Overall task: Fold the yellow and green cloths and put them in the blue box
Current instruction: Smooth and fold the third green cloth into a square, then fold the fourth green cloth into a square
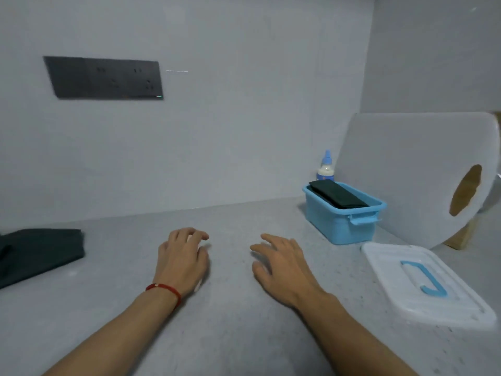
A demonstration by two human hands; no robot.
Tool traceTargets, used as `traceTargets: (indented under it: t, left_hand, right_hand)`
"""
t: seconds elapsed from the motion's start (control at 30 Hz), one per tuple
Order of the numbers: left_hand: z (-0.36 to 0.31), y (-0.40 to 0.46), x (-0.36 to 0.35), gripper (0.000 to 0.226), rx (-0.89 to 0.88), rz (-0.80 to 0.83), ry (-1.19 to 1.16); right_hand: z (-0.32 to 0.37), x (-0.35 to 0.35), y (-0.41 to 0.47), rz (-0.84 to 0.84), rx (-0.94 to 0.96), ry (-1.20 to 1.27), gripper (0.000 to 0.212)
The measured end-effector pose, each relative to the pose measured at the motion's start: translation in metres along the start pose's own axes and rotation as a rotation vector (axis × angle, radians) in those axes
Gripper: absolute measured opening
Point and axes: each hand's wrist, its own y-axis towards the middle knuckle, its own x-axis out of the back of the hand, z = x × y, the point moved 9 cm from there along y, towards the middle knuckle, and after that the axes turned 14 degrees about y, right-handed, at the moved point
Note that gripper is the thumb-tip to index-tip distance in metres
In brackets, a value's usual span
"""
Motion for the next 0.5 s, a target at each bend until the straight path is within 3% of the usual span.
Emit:
traceTargets:
  t: [0.13, 0.27, 0.37, 0.5]
  left_hand:
    - [0.138, -0.052, 0.054, 0.036, 0.222, -0.018, 0.303]
    - [0.254, -0.093, 0.084, 0.049, 0.491, 0.138, 0.506]
    - [0.296, -0.103, 0.071, 0.059, 0.627, 0.274, 0.341]
    - [0.288, -0.093, 0.057, 0.059, 0.521, 0.335, 0.366]
  right_hand:
    - [0.053, -0.051, 0.006, 0.131, 0.061, 0.023, 0.048]
    - [0.150, -0.129, 0.024, 0.203, 0.129, 0.112, 0.051]
    - [0.194, -0.171, 0.031, 0.256, 0.177, 0.126, 0.053]
    - [0.188, -0.182, 0.039, 0.263, 0.142, 0.152, 0.052]
